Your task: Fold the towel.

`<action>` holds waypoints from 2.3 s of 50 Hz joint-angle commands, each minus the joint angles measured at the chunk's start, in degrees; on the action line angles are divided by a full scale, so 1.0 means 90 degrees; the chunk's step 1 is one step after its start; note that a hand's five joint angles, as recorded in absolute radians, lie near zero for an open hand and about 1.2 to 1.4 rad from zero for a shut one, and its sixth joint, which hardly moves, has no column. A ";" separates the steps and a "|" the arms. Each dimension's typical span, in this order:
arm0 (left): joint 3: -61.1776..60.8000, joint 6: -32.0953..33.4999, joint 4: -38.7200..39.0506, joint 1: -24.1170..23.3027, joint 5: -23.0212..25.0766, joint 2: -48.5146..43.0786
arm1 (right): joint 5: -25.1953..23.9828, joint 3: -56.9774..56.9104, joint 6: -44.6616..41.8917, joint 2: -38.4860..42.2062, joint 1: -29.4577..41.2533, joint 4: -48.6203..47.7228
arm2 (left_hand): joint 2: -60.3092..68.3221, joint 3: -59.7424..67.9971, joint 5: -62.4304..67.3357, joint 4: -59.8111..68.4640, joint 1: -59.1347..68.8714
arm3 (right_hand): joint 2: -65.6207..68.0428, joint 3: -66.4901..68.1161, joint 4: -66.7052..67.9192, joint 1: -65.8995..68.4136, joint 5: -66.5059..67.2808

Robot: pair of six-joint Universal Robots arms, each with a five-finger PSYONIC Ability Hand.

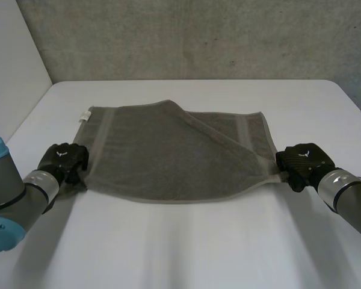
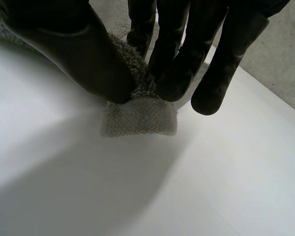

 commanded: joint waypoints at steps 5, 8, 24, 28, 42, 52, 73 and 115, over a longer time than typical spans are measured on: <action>-0.0022 0.0000 0.0122 0.0043 -0.0030 0.0041 | 0.0000 0.0000 0.0067 0.0000 0.0000 -0.0095 | 0.2534 0.2547 0.2600 0.2543 0.2566 | 0.0619 0.0327 0.0382 0.0542 0.0525; -0.0071 -0.0010 0.0103 0.0072 -0.0030 0.0129 | 0.0000 0.0000 0.0067 0.0000 0.0000 -0.0095 | 0.3764 0.3777 0.3829 0.3773 0.3795 | 0.0619 0.0327 0.0382 0.0542 0.0525; -0.0657 -0.0049 -0.0103 0.0062 0.0067 0.1096 | -0.0029 -0.0117 0.0009 -0.0292 -0.0068 -0.0007 | 0.4273 0.4286 0.4338 0.4282 0.4305 | 0.0619 0.0327 0.0382 0.0542 0.0525; -0.0852 -0.0078 -0.0424 0.0043 0.0077 0.1797 | -0.0107 -0.0186 -0.0040 -0.0703 -0.0088 0.0521 | 0.4273 0.4286 0.4338 0.4282 0.4305 | 0.0619 0.0327 0.0382 0.0542 0.0525; -0.1214 -0.0186 -0.1478 0.0237 0.0516 0.4180 | -0.1465 -0.1280 -0.0714 -0.2148 -0.0977 0.3255 | 0.4273 0.4286 0.4338 0.4282 0.4305 | 0.0619 0.0327 0.0382 0.0542 0.0525; -0.1048 -0.0244 -0.1763 0.0433 0.0946 0.4329 | -0.1758 -0.1934 -0.0734 -0.2481 -0.1123 0.3684 | 0.4273 0.4286 0.4338 0.4282 0.4305 | 0.0619 0.0327 0.0382 0.0542 0.0525; 0.1625 -0.0322 -0.1694 0.0160 0.0897 0.0035 | -0.0080 -0.3826 -0.0725 0.1169 -0.0088 0.3305 | 0.4273 0.4286 0.4338 0.4282 0.4305 | 0.0619 0.0327 0.0382 0.0542 0.0525; 0.4489 -0.0967 -0.1909 -0.0289 0.0009 -0.2195 | 0.1074 -0.5342 0.0096 0.3281 0.0615 0.1321 | -0.1311 -0.1298 -0.1245 -0.1302 -0.1279 | -0.1317 -0.1609 -0.1554 -0.1394 -0.1412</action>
